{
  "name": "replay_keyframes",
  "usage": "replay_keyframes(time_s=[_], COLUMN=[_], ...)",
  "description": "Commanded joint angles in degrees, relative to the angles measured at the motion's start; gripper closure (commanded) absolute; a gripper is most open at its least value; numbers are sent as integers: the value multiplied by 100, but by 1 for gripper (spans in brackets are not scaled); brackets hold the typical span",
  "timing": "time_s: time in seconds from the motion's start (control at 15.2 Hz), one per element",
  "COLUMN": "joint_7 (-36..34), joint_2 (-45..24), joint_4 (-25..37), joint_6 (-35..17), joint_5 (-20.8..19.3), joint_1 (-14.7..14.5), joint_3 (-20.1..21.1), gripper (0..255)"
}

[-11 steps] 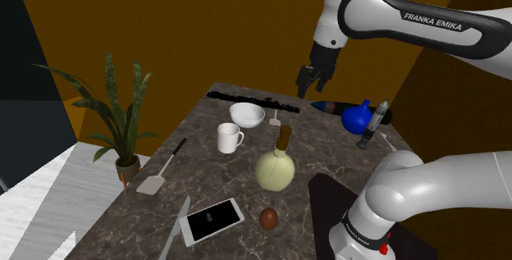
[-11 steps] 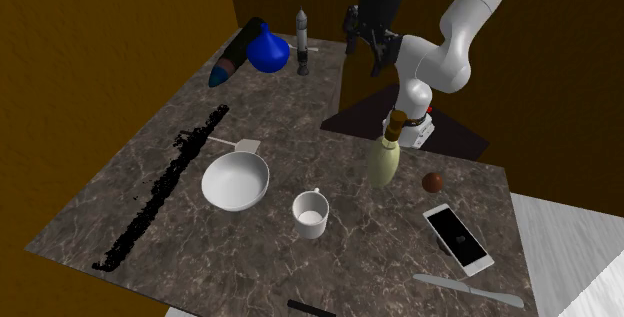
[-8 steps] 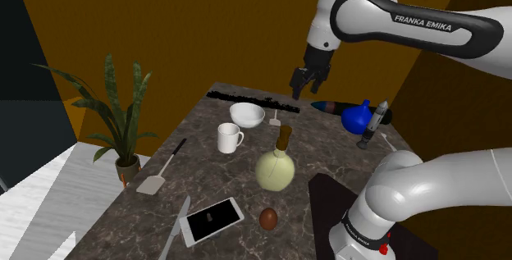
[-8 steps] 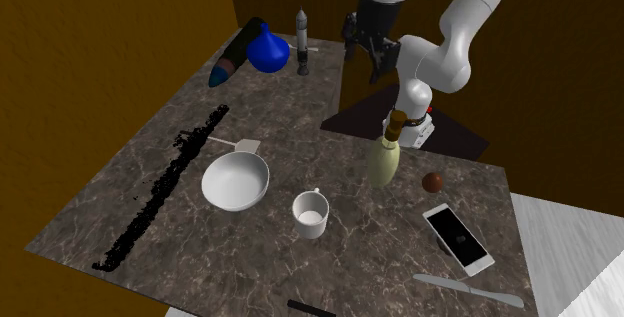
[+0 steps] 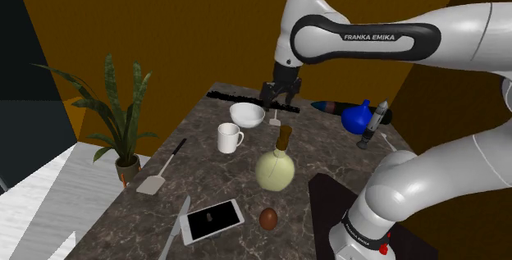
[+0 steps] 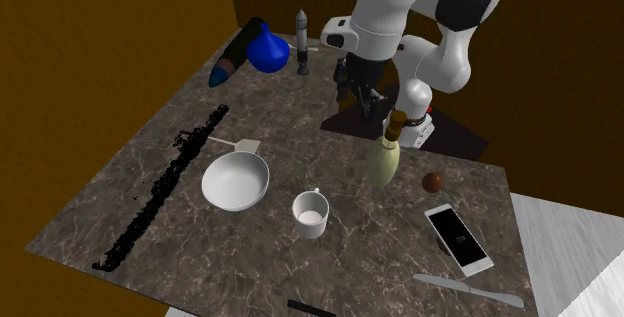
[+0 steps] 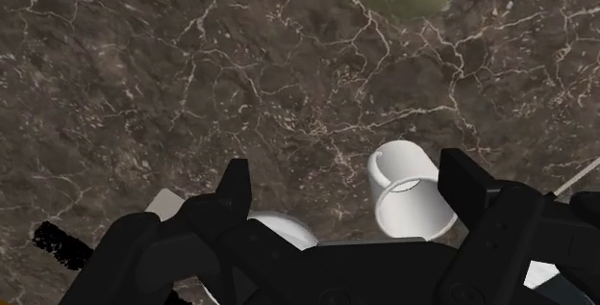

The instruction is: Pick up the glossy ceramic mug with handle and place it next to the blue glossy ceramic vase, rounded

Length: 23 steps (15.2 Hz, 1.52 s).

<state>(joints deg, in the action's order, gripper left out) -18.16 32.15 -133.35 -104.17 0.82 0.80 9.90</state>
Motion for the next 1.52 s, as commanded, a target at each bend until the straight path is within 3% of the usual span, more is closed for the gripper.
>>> replay_keyframes(time_s=[0.0,0.53,1.12,1.45], joint_7=[-233,-1221,-2399,-2452], joint_2=[-393,-2046,-4114,-4266], joint_4=[53,648,1932,1798], joint_6=[-328,-1280,-1857,-2132], joint_5=[13,-195,-884,-962], joint_1=[21,94,-23,-34], joint_3=[140,639,870,840], gripper=[0,0,0,0])
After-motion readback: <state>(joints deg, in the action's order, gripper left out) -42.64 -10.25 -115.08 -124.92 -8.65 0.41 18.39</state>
